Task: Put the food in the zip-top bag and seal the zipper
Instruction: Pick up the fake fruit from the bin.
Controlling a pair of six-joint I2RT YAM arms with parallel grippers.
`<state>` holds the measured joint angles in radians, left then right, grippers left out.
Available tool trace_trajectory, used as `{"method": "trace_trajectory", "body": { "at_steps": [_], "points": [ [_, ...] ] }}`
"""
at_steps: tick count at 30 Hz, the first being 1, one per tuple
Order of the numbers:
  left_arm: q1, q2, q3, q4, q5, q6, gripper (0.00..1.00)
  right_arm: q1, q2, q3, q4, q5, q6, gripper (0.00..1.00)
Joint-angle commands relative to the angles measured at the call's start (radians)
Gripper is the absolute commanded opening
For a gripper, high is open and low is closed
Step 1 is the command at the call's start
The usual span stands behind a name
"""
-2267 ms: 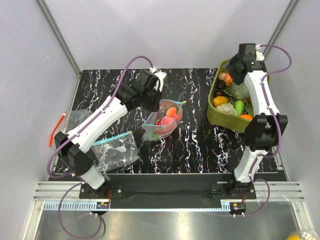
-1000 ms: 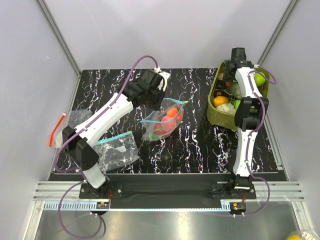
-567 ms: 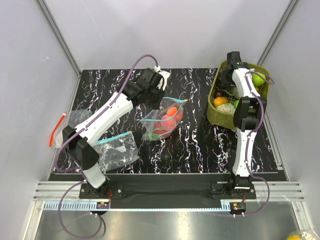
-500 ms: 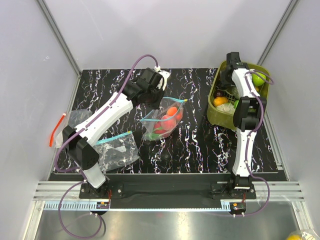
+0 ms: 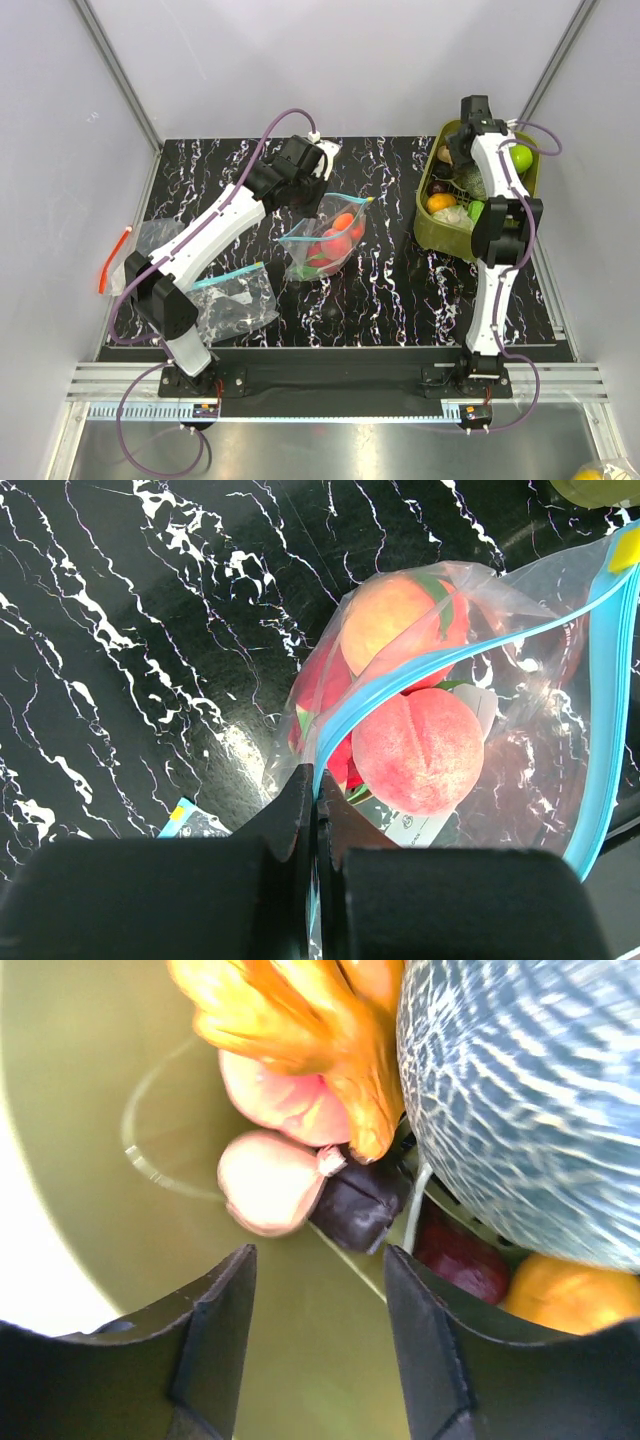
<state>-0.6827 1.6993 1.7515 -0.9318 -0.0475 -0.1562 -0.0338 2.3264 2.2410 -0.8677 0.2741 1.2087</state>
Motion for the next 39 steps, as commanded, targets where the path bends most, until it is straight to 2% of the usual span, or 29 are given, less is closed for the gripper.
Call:
{"method": "trace_trajectory", "body": {
  "at_steps": [1, 6, 11, 15, 18, 24, 30, 39],
  "points": [
    [0.006, -0.040, 0.000, 0.044, -0.003, 0.007, 0.00, -0.006, -0.156, -0.044, 0.010, 0.054, -0.107, 0.61],
    [0.005, -0.036, -0.003, 0.045, 0.014, 0.004, 0.00, -0.005, -0.228, -0.093, 0.016, -0.012, -0.224, 0.67],
    [0.006, -0.023, 0.011, 0.034, 0.017, 0.010, 0.00, 0.000, -0.246, -0.129, -0.020, -0.148, -0.357, 0.70],
    [0.006, -0.007, 0.028, 0.027, 0.017, 0.017, 0.00, 0.002, -0.298, -0.289, 0.041, -0.167, -0.356, 0.69],
    [0.006, 0.002, 0.034, 0.027, 0.017, 0.018, 0.00, 0.002, -0.309, -0.334, 0.087, -0.171, -0.327, 0.70],
    [0.008, 0.014, 0.039, 0.027, 0.021, 0.017, 0.00, 0.008, -0.216, -0.319, 0.119, -0.171, -0.313, 0.73],
    [0.009, 0.022, 0.036, 0.027, 0.023, 0.017, 0.00, 0.029, -0.096, -0.227, 0.098, -0.096, -0.330, 0.74],
    [0.015, 0.019, 0.022, 0.025, 0.015, 0.015, 0.00, 0.063, -0.018, -0.248, 0.061, -0.075, -0.333, 0.69]
  ]
}}
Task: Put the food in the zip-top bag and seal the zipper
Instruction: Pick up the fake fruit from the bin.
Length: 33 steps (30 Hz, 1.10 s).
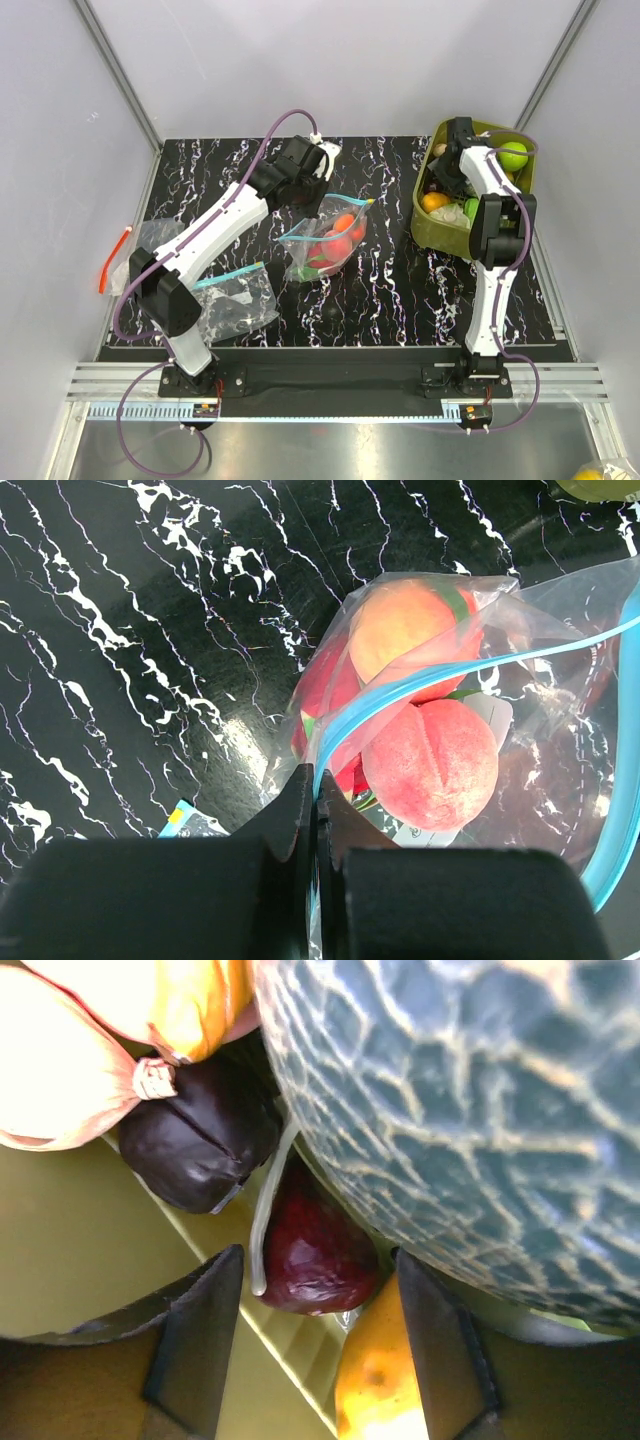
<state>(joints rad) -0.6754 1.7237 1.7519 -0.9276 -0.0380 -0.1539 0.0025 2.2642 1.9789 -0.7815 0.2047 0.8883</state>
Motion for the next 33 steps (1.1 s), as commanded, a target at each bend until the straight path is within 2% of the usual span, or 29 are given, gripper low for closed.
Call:
{"method": "trace_trajectory", "body": {
  "at_steps": [1, 3, 4, 7, 8, 9, 14, 18, 22, 27, 33],
  "points": [
    [0.008, -0.007, 0.021, 0.022, 0.006, 0.013, 0.00, 0.027, 0.047, 0.008, -0.027, -0.020, -0.014, 0.66],
    [0.008, -0.003, 0.024, 0.023, 0.009, 0.011, 0.00, 0.027, 0.041, -0.002, -0.019, -0.031, -0.018, 0.59],
    [0.008, -0.001, 0.030, 0.019, 0.010, 0.011, 0.00, 0.027, 0.035, -0.015, -0.006, -0.039, -0.020, 0.49],
    [0.008, 0.004, 0.037, 0.016, 0.012, 0.013, 0.00, 0.027, 0.008, -0.022, 0.008, -0.057, -0.031, 0.46],
    [0.010, 0.004, 0.037, 0.018, 0.012, 0.013, 0.00, 0.027, 0.002, -0.020, 0.010, -0.060, -0.037, 0.35],
    [0.011, 0.004, 0.037, 0.019, 0.012, 0.013, 0.00, 0.027, -0.015, -0.022, 0.010, -0.064, -0.038, 0.32],
    [0.011, 0.010, 0.044, 0.016, 0.020, 0.011, 0.00, 0.027, -0.089, -0.046, 0.030, -0.070, -0.051, 0.29],
    [0.010, 0.005, 0.046, 0.018, 0.023, 0.008, 0.00, 0.027, -0.207, -0.084, 0.077, -0.065, -0.089, 0.31],
    [0.011, 0.000, 0.043, 0.019, 0.027, 0.007, 0.00, 0.027, -0.311, -0.114, 0.129, -0.074, -0.159, 0.31],
    [0.010, -0.003, 0.047, 0.023, 0.032, 0.007, 0.00, 0.027, -0.428, -0.141, 0.108, -0.083, -0.239, 0.32],
    [0.010, -0.003, 0.061, 0.024, 0.033, 0.008, 0.00, 0.060, -0.580, -0.187, 0.067, -0.217, -0.408, 0.32]
  ]
}}
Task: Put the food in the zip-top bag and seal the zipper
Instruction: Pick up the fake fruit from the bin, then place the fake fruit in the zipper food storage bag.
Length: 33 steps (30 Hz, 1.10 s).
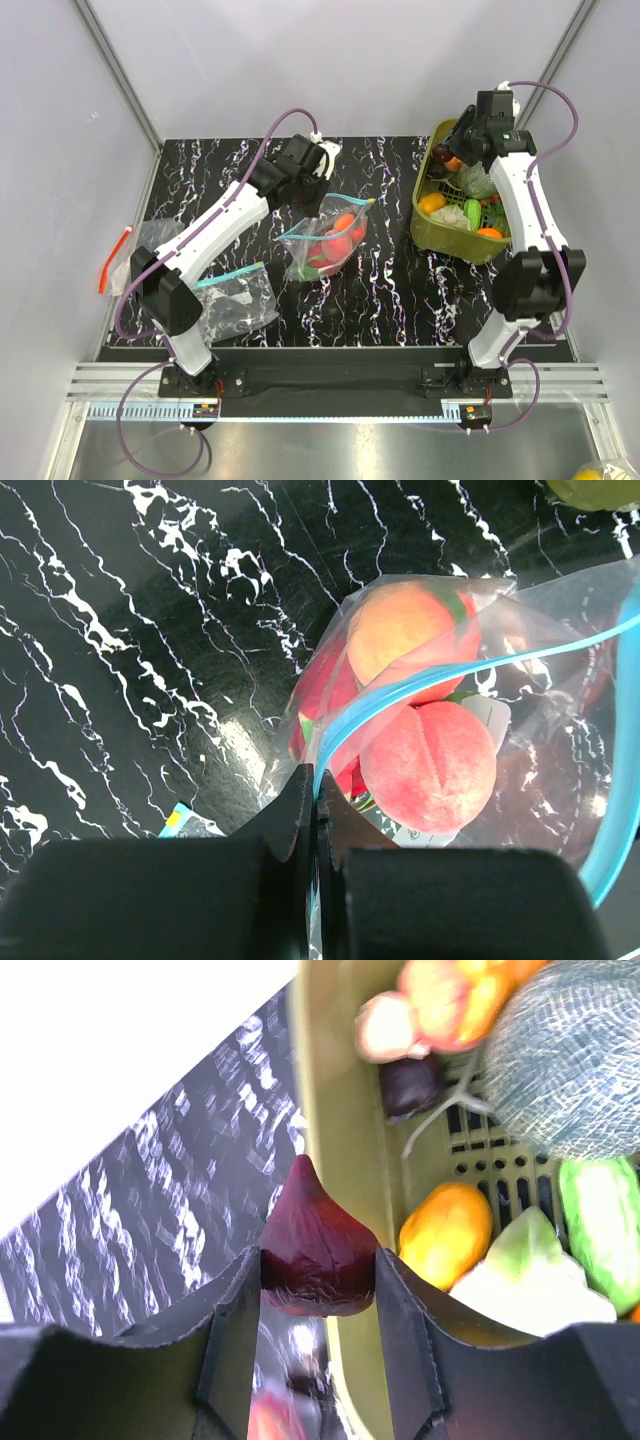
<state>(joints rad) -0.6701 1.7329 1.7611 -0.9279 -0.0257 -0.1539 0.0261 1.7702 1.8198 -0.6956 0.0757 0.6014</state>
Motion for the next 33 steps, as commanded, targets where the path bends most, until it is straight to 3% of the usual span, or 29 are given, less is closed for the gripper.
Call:
{"method": "trace_trajectory", "body": {
  "at_steps": [1, 12, 20, 29, 33],
  "points": [
    [0.006, -0.012, 0.052, 0.021, 0.021, 0.008, 0.00, 0.049, -0.106, -0.034, -0.024, -0.129, -0.158, 0.31],
    [0.004, -0.010, 0.112, -0.031, 0.058, -0.030, 0.00, 0.314, -0.265, -0.048, -0.067, -0.384, -0.207, 0.31],
    [0.006, -0.026, 0.100, -0.042, 0.084, -0.061, 0.00, 0.504, -0.308, -0.120, -0.042, -0.390, -0.117, 0.28],
    [0.004, -0.050, 0.055, -0.046, 0.089, -0.072, 0.00, 0.610, -0.313, -0.221, 0.004, -0.341, -0.042, 0.27],
    [0.006, -0.061, 0.047, -0.046, 0.083, -0.070, 0.00, 0.618, -0.324, -0.277, 0.039, -0.280, -0.008, 0.39]
  ]
}}
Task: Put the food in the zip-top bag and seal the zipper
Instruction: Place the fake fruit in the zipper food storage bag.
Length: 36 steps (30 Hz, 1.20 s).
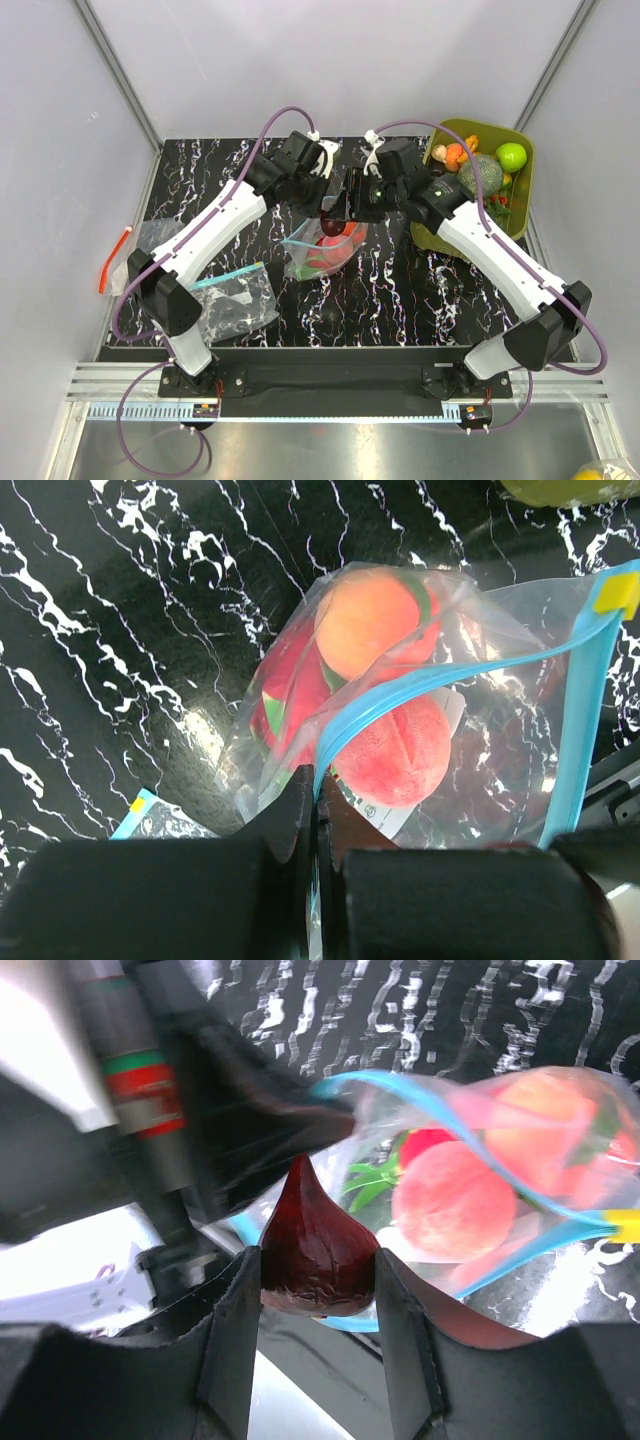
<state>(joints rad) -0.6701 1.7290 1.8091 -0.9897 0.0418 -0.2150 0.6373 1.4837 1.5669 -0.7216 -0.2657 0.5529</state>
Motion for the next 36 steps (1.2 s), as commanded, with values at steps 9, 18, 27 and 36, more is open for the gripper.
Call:
{"method": "trace_trajectory", "body": {
  "at_steps": [9, 18, 27, 36],
  "points": [
    [0.006, -0.063, 0.007, 0.010, 0.015, -0.001, 0.00, 0.007, 0.018, 0.005, 0.048, 0.161, 0.059, 0.59],
    [0.018, -0.065, -0.011, 0.002, 0.012, 0.002, 0.00, 0.013, -0.057, 0.068, -0.099, 0.367, 0.047, 0.70],
    [0.023, -0.071, -0.033, 0.014, -0.008, 0.016, 0.00, -0.008, -0.140, -0.017, -0.125, 0.364, 0.070, 0.50],
    [0.063, -0.091, -0.146, 0.083, -0.039, 0.045, 0.00, -0.114, -0.091, -0.025, -0.067, 0.198, -0.168, 0.41]
  ]
}}
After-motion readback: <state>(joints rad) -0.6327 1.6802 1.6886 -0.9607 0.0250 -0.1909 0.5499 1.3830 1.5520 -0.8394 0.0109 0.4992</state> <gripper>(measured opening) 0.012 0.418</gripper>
